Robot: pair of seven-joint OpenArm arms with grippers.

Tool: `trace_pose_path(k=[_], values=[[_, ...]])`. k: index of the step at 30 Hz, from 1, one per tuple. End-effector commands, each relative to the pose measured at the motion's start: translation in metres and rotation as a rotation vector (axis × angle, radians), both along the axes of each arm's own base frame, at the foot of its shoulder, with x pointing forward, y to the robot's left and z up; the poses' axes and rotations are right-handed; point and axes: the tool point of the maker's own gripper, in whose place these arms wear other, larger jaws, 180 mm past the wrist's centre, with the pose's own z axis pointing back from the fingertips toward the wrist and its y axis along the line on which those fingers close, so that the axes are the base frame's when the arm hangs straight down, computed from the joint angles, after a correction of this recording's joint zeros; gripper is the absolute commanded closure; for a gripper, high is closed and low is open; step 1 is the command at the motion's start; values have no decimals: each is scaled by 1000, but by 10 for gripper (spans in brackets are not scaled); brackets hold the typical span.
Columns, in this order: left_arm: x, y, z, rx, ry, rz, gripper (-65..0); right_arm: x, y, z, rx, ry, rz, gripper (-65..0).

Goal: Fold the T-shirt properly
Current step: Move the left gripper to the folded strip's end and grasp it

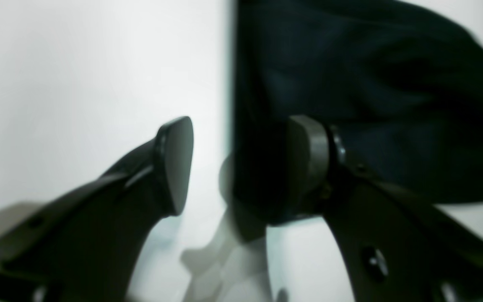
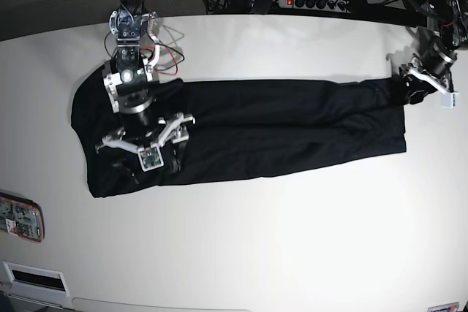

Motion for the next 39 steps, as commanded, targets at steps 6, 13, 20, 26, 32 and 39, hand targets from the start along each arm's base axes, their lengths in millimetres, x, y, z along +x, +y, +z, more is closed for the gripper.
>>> trace_pose_path(k=[6,13,20,26,32,39], values=[[5,-18,-11,41,54,-99,-334,8,0,28,9,-90,1,-464],[21,-33,-9,7,13,-93,-334,8,0,29,9,-93,1,-464],[29,-40,-7,-13,-10,-86,-334,8,1,29,9,-92,5,-464],[40,-40,-1,-12,-36,-86,-333,7,1,28,8,-91,5,-464],[46,-39,3,-10,-49,-84,-334,7,-1,28,7,-91,0,-464],[57,-37,11,-9,-80,-79,-333,7,-1,28,7,-91,0,-464]])
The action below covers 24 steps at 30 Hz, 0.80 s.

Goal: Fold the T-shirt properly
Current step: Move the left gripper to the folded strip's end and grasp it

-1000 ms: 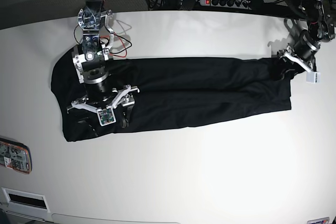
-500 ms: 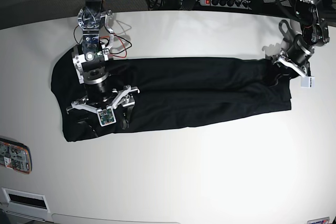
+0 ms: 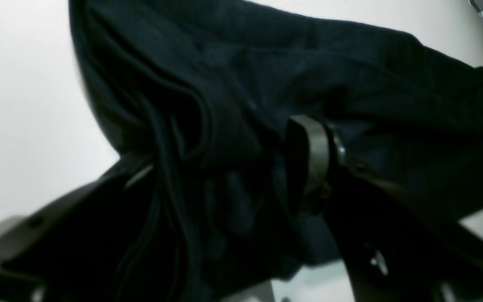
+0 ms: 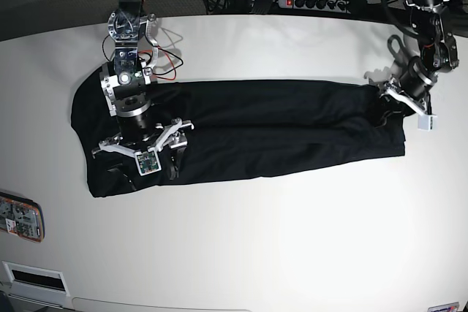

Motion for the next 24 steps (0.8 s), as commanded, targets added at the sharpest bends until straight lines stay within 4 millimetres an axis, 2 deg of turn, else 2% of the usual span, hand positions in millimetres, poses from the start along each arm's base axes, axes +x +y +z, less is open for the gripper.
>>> trace_pose_path(k=[1,2,4,8,12,15,17,20,24], values=[[3,8,7,16,-13,4,-332,6,0,18,9,-63,2,-464],[4,8,7,16,-16,4,-325,6,0,18,9,-63,2,-464],[5,7,8,15,-18,5,-258,6,0,18,9,-63,2,-464],[16,7,15,12,-46,7,0,6,0,18,9,-63,2,-464],[20,9,18,16,-55,7,0,-3,0,7,9,-30,2,-464],[32,12,26,22,-80,11,0,-10,0,-1,11,-7,1,-464],[30,29,22,52,-57,35,0,-12,0,-2,11,-3,1,-464],[41,50,28,84,-67,81,0,-12,-2,-2,10,-4,-2,-464],[41,78,36,149,-68,124,0,-12,-9,-3,4,-2,-20,-464]])
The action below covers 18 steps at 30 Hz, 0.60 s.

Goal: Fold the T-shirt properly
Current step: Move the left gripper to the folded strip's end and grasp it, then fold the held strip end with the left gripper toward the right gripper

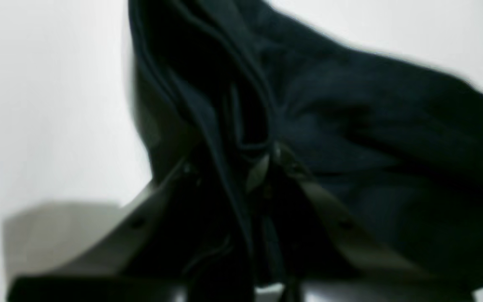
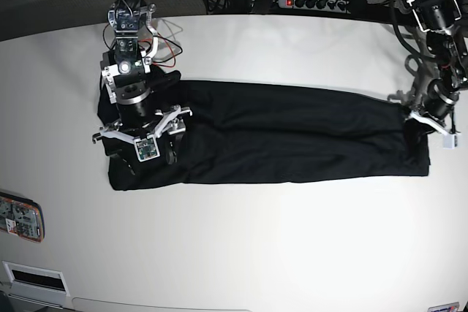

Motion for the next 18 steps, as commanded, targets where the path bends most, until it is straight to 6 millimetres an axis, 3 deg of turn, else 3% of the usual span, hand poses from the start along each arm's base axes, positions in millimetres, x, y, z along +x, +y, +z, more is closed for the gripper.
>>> trace_pose_path(k=[1,5,10,18], values=[[9,8,19,32,-51,-7,0,7,-2,18,6,-64,-5,-464],[11,-21,30,28,-105,-52,0,7,-11,17,2,-60,-26,-464],[10,-80,53,13,-198,-130,0,7,-13,17,0,-59,-32,-464],[10,-174,61,-3,-175,-367,0,7,-13,17,-1,-57,-32,-464]])
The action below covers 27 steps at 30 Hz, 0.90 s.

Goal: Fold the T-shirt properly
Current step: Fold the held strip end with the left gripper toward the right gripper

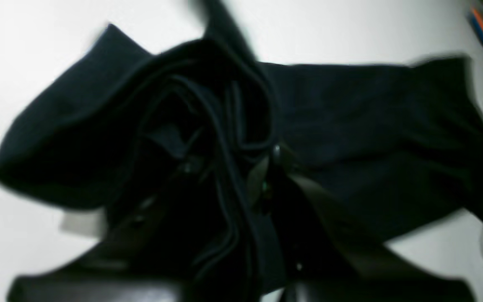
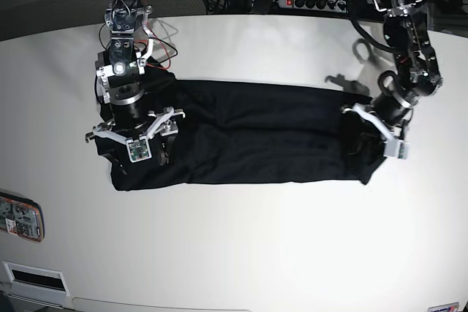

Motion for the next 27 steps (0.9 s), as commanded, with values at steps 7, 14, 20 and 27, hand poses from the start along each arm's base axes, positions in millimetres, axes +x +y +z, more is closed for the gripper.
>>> trace_pose_path(k=[7,14,20,27], values=[[8,-74,5,-21,-32,-200,0,7,1,17,8,-59,3,-464],[21,-95,-17,11,29,-173,0,7,1,17,8,-61,4,-464],[13,-119,-29,87,49,-258,-84,7,1,17,8,-61,4,-464],[2,-163,-33,192,32,-445,-324,6,1,16,8,-59,4,-464]])
